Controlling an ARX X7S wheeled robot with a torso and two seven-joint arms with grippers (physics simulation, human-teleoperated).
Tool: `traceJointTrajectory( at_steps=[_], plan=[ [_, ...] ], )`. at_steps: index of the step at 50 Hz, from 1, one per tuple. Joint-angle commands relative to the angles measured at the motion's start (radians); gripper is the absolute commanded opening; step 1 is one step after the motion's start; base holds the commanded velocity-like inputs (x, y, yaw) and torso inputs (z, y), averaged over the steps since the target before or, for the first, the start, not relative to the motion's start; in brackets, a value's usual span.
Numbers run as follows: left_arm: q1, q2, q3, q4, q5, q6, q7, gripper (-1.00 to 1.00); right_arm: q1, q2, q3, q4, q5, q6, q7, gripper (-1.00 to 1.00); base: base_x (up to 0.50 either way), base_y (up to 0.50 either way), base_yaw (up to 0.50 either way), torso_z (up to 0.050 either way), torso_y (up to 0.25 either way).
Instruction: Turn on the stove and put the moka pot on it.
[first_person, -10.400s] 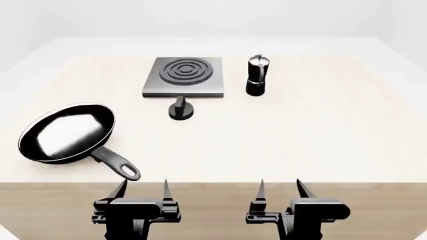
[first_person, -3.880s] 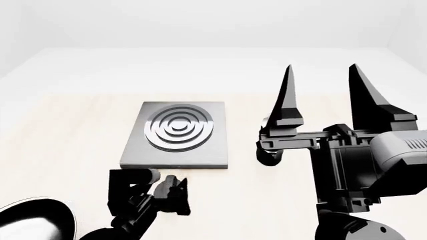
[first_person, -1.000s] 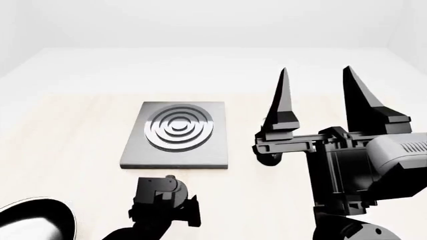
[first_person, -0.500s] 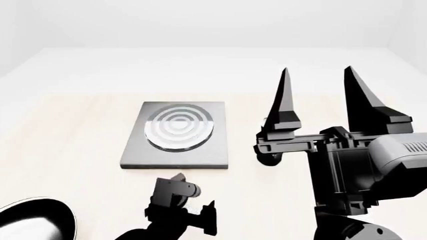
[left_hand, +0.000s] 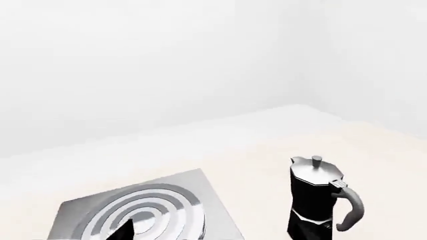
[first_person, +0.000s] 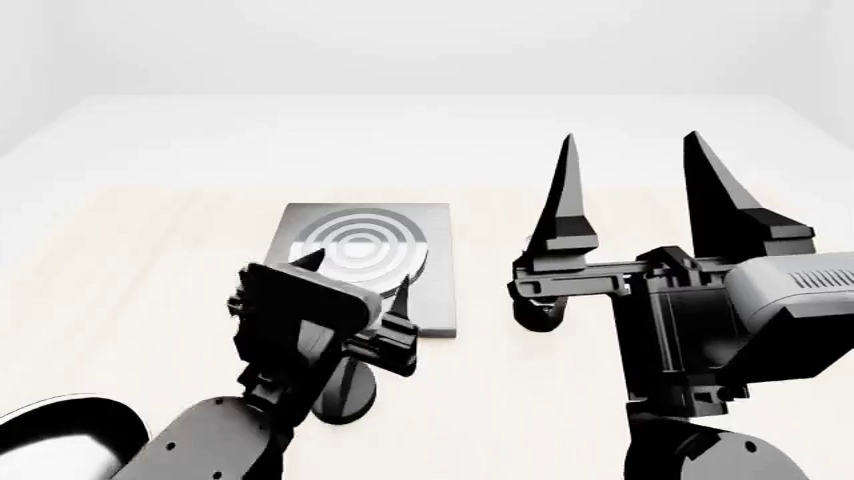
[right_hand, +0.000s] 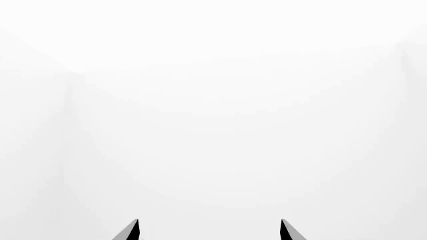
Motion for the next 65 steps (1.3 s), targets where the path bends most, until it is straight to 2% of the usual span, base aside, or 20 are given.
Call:
traceJointTrajectory(
  at_steps=[1, 8, 12, 15, 16, 18, 19, 21, 24, 28, 34, 41, 50, 65],
  plan=[
    [-0.025, -0.116, 0.004, 0.304, 0.133, 0.08, -0.083, 1.0, 0.025, -0.003, 0.003, 0.086, -0.008, -0.023, -0.014, 1.0, 0.0, 0.0, 0.0, 0.0, 0.0],
    [0.064, -0.199, -0.035, 0.432, 0.247, 0.178, -0.145, 1.0, 0.045, -0.008, -0.004, 0.202, -0.036, -0.066, -0.035, 1.0, 0.0, 0.0, 0.0, 0.0, 0.0],
    [0.115, -0.223, -0.081, 0.484, 0.235, 0.184, -0.163, 1.0, 0.056, -0.014, -0.012, 0.267, -0.05, -0.087, -0.047, 1.0, 0.0, 0.0, 0.0, 0.0, 0.0],
    [0.162, -0.295, -0.084, 0.487, 0.197, 0.272, -0.245, 1.0, 0.086, -0.02, 0.0, 0.294, -0.018, -0.053, -0.049, 1.0, 0.0, 0.0, 0.0, 0.0, 0.0],
    [0.169, -0.348, -0.072, 0.487, 0.159, 0.313, -0.299, 1.0, 0.09, -0.019, -0.005, 0.308, -0.027, -0.055, -0.049, 1.0, 0.0, 0.0, 0.0, 0.0, 0.0],
    [0.146, -0.486, -0.009, 0.487, 0.071, 0.382, -0.452, 1.0, 0.097, -0.023, -0.006, 0.339, -0.03, -0.057, -0.051, 1.0, 0.0, 0.0, 0.0, 0.0, 0.0],
    [0.113, -0.589, 0.04, 0.488, 0.004, 0.434, -0.564, 1.0, 0.102, -0.025, -0.009, 0.366, -0.036, -0.072, -0.059, 1.0, 0.0, 0.0, 0.0, 0.0, 0.0],
    [0.035, -0.736, 0.17, 0.487, -0.07, 0.527, -0.716, 1.0, 0.107, -0.029, -0.011, 0.399, -0.036, -0.078, -0.065, 1.0, 0.0, 0.0, 0.0, 0.0, 0.0],
    [-0.101, -0.874, 0.384, 0.488, -0.069, 0.607, -0.877, 1.0, 0.109, -0.039, -0.014, 0.469, -0.04, -0.107, -0.081, 1.0, 0.0, 0.0, 0.0, 0.0, 0.0],
    [-0.286, -0.966, 0.623, 0.487, -0.085, 0.671, -1.007, 1.0, 0.117, -0.065, 0.015, 0.555, 0.045, -0.103, -0.12, 1.0, 0.0, 0.0, 0.0, 0.0, 0.0],
    [-0.53, -1.003, 0.893, 0.487, -0.091, 0.699, -1.106, 1.0, 0.12, -0.077, -0.005, 0.645, 0.009, -0.146, -0.134, 1.0, 0.0, 0.0, 0.0, 0.0, 0.0],
    [-0.693, -1.002, 1.058, 0.487, -0.102, 0.705, -1.16, 1.0, 0.101, -0.095, -0.016, 0.748, -0.003, -0.206, -0.158, 1.0, 0.0, 0.0, 0.0, 0.0, 0.0],
    [-0.728, -1.009, 1.102, 0.486, -0.101, 0.728, -1.186, 1.0, 0.105, -0.107, -0.022, 0.825, 0.0, -0.22, -0.171, 1.0, 0.0, 0.0, 0.0, 0.0, 0.0],
    [-0.919, -1.024, 1.32, 0.486, -0.104, 0.777, -1.254, 1.0, 0.092, -0.118, -0.04, 0.924, -0.033, -0.286, -0.182, 1.0, 0.0, 0.0, 0.0, 0.0, 0.0]
  ],
)
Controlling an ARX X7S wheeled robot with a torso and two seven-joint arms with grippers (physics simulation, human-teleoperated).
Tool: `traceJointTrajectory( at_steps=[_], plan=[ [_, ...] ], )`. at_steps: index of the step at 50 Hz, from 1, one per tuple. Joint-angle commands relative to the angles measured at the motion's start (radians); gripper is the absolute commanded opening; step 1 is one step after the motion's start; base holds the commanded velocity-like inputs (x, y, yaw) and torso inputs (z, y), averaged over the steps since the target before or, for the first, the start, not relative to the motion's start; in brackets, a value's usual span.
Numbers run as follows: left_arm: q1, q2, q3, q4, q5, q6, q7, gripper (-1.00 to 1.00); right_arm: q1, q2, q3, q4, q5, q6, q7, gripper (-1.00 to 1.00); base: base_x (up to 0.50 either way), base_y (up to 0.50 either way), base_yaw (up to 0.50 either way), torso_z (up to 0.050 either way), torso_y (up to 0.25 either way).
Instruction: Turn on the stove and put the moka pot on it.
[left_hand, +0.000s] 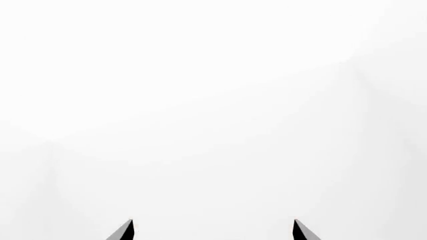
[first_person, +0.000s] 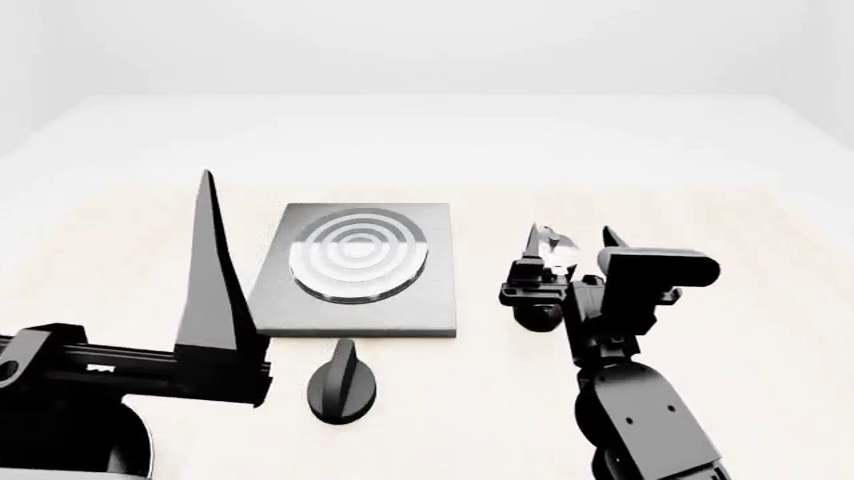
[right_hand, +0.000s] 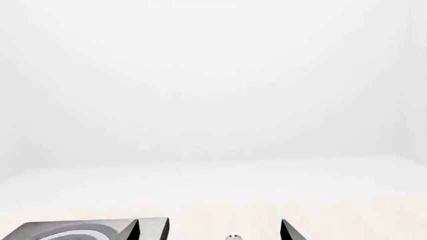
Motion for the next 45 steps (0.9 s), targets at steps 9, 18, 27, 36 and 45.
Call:
traceJointTrajectory(
  at_steps=[9, 18, 27, 36, 45],
  plan=[
    [-0.171, -0.022, 0.203, -0.001, 0.0, 0.056, -0.073, 1.0, -0.023, -0.014, -0.017, 0.114, -0.023, -0.065, -0.012, 1.0, 0.0, 0.0, 0.0, 0.0, 0.0],
    [-0.183, -0.025, 0.227, -0.011, 0.007, 0.079, -0.082, 1.0, -0.033, -0.025, -0.022, 0.189, -0.036, -0.122, -0.023, 1.0, 0.0, 0.0, 0.0, 0.0, 0.0],
    [-0.183, -0.022, 0.233, -0.017, 0.007, 0.093, -0.08, 1.0, -0.045, -0.016, -0.022, 0.176, -0.031, -0.11, -0.014, 1.0, 0.0, 0.0, 0.0, 0.0, 0.0],
    [-0.179, -0.015, 0.233, -0.028, 0.008, 0.106, -0.078, 1.0, -0.047, -0.01, -0.018, 0.178, -0.023, -0.107, -0.011, 1.0, 0.0, 0.0, 0.0, 0.0, 0.0],
    [-0.174, -0.015, 0.233, -0.033, 0.01, 0.119, -0.077, 1.0, -0.051, -0.011, -0.02, 0.201, -0.023, -0.124, -0.015, 1.0, 0.0, 0.0, 0.0, 0.0, 0.0]
  ],
)
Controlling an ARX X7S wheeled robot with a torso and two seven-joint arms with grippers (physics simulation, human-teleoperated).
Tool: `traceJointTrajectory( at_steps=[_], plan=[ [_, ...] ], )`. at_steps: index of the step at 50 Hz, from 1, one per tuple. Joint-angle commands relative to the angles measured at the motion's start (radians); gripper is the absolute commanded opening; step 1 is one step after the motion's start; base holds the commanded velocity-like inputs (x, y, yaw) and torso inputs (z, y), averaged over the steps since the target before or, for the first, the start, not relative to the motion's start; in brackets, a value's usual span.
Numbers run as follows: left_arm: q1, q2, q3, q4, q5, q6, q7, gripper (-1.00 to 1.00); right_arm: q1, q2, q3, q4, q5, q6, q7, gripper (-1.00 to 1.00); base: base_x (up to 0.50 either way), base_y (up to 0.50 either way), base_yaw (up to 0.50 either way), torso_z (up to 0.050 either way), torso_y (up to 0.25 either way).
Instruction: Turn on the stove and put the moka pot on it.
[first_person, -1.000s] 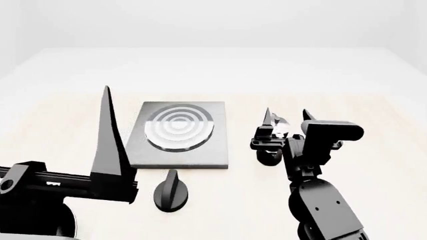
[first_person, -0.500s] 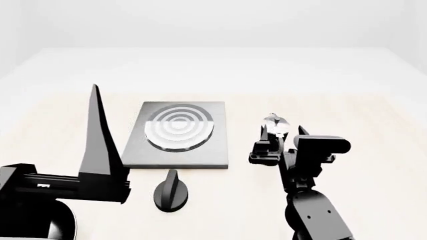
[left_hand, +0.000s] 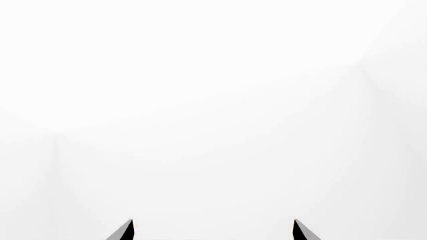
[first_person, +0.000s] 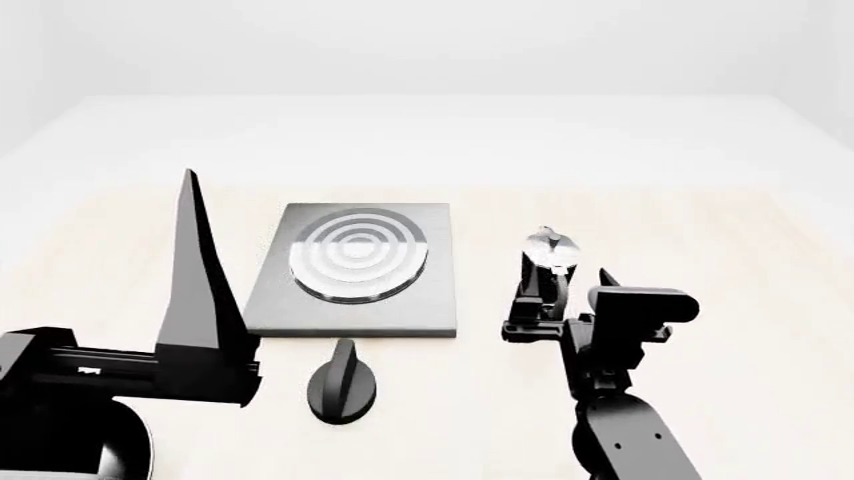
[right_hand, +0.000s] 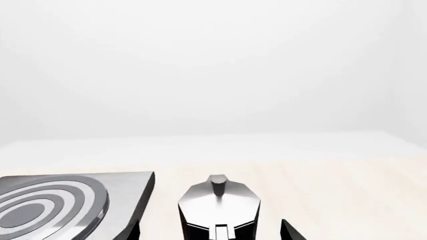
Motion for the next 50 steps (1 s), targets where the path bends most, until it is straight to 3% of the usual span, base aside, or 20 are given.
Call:
traceJointTrajectory(
  at_steps=[1, 8, 9, 15, 17, 20, 25, 26, 37, 39, 41, 43, 50],
  plan=[
    [0.0, 0.0, 0.002, -0.006, 0.001, 0.016, 0.0, 1.0, -0.011, -0.008, -0.001, 0.065, -0.006, -0.059, -0.013, 1.0, 0.0, 0.0, 0.0, 0.0, 0.0],
    [0.009, -0.003, 0.005, -0.01, 0.007, 0.03, 0.001, 1.0, -0.012, 0.003, -0.003, 0.02, 0.005, -0.012, 0.001, 1.0, 0.0, 0.0, 0.0, 0.0, 0.0],
    [0.008, -0.004, 0.004, -0.01, 0.006, 0.031, 0.001, 1.0, -0.016, -0.009, -0.003, 0.082, -0.005, -0.071, -0.015, 1.0, 0.0, 0.0, 0.0, 0.0, 0.0],
    [0.012, 0.001, 0.004, -0.013, 0.008, 0.032, 0.001, 1.0, -0.015, 0.003, -0.003, 0.039, 0.007, -0.027, -0.003, 1.0, 0.0, 0.0, 0.0, 0.0, 0.0],
    [0.018, 0.001, 0.006, -0.021, 0.013, 0.041, 0.002, 1.0, -0.017, -0.014, -0.005, 0.124, -0.007, -0.1, -0.022, 1.0, 0.0, 0.0, 0.0, 0.0, 0.0],
    [0.02, 0.002, 0.006, -0.023, 0.013, 0.044, 0.002, 1.0, -0.018, 0.0, -0.006, 0.061, 0.006, -0.038, -0.005, 1.0, 0.0, 0.0, 0.0, 0.0, 0.0],
    [0.025, 0.004, 0.007, -0.025, 0.017, 0.048, 0.001, 1.0, -0.021, -0.017, -0.007, 0.15, -0.006, -0.115, -0.026, 1.0, 0.0, 0.0, 0.0, 0.0, 0.0],
    [0.024, 0.005, 0.006, -0.023, 0.016, 0.046, 0.002, 1.0, -0.021, -0.002, -0.007, 0.088, 0.006, -0.057, -0.011, 1.0, 0.0, 0.0, 0.0, 0.0, 0.0],
    [0.028, 0.005, 0.003, -0.026, 0.016, 0.052, 0.003, 1.0, -0.028, -0.019, -0.008, 0.187, -0.005, -0.138, -0.029, 1.0, 0.0, 0.0, 0.0, 0.0, 0.0],
    [0.03, 0.004, 0.003, -0.027, 0.018, 0.055, 0.003, 1.0, -0.03, -0.002, -0.008, 0.114, 0.009, -0.073, -0.011, 1.0, 0.0, 0.0, 0.0, 0.0, 0.0],
    [0.036, 0.003, 0.005, -0.03, 0.023, 0.061, 0.001, 1.0, -0.029, -0.018, -0.009, 0.183, -0.002, -0.132, -0.027, 1.0, 0.0, 0.0, 0.0, 0.0, 0.0],
    [0.038, 0.004, 0.005, -0.03, 0.025, 0.06, 0.0, 1.0, -0.028, -0.004, -0.01, 0.123, 0.009, -0.076, -0.013, 1.0, 0.0, 0.0, 0.0, 0.0, 0.0],
    [0.042, 0.008, 0.004, -0.035, 0.026, 0.066, 0.001, 1.0, -0.03, -0.011, -0.013, 0.16, 0.005, -0.107, -0.021, 1.0, 0.0, 0.0, 0.0, 0.0, 0.0]
  ],
)
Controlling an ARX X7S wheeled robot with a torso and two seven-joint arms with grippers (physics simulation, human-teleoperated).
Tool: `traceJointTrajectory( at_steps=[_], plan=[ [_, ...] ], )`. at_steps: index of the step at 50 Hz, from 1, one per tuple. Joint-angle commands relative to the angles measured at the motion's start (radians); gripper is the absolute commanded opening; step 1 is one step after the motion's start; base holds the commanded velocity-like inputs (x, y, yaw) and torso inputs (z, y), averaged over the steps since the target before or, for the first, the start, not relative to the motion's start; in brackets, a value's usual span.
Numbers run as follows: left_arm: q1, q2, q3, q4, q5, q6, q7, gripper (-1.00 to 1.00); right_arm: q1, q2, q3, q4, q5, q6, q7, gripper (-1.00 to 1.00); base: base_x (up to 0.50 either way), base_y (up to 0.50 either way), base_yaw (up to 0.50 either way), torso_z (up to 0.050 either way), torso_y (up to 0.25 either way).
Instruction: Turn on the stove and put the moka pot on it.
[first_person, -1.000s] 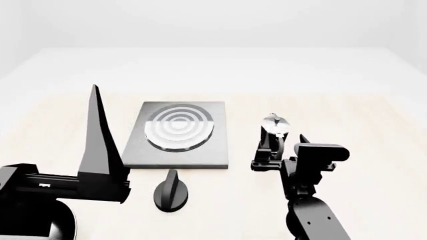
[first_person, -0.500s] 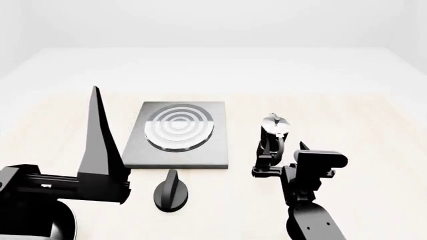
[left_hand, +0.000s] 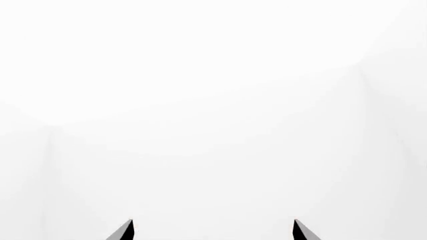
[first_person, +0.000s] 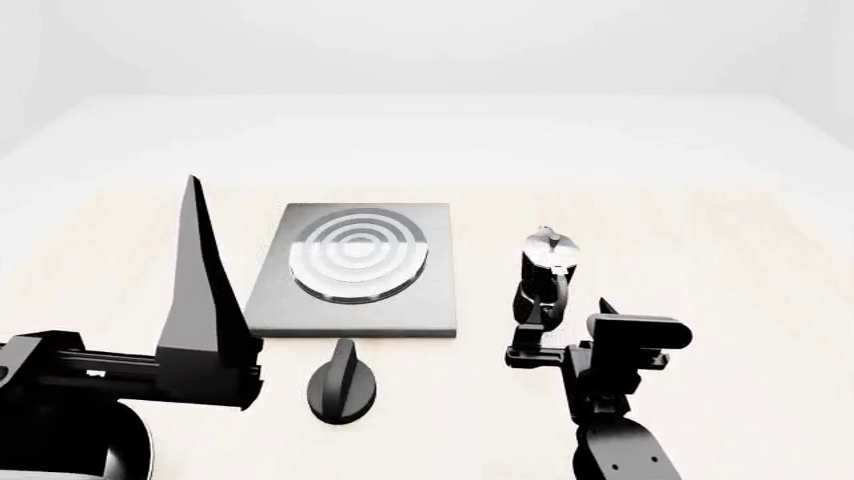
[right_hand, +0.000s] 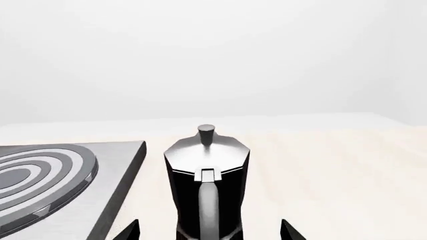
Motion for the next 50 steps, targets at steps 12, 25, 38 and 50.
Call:
traceJointTrajectory(
  at_steps=[12, 25, 38, 50],
  plan=[
    [0.013, 0.001, -0.004, -0.004, 0.004, 0.011, 0.0, 1.0, 0.006, -0.013, -0.01, 0.076, -0.004, -0.045, -0.012, 1.0, 0.0, 0.0, 0.0, 0.0, 0.0],
    [0.017, 0.002, -0.008, -0.003, 0.004, 0.013, 0.001, 1.0, 0.029, -0.025, -0.018, 0.138, -0.009, -0.066, -0.022, 1.0, 0.0, 0.0, 0.0, 0.0, 0.0],
    [0.03, -0.002, -0.008, -0.012, 0.012, 0.03, 0.002, 1.0, 0.05, -0.013, -0.026, 0.097, -0.005, -0.007, -0.002, 1.0, 0.0, 0.0, 0.0, 0.0, 0.0],
    [0.033, -0.003, -0.014, -0.014, 0.007, 0.037, 0.006, 1.0, 0.064, -0.012, -0.029, 0.107, -0.006, -0.006, 0.001, 1.0, 0.0, 0.0, 0.0, 0.0, 0.0]
  ],
)
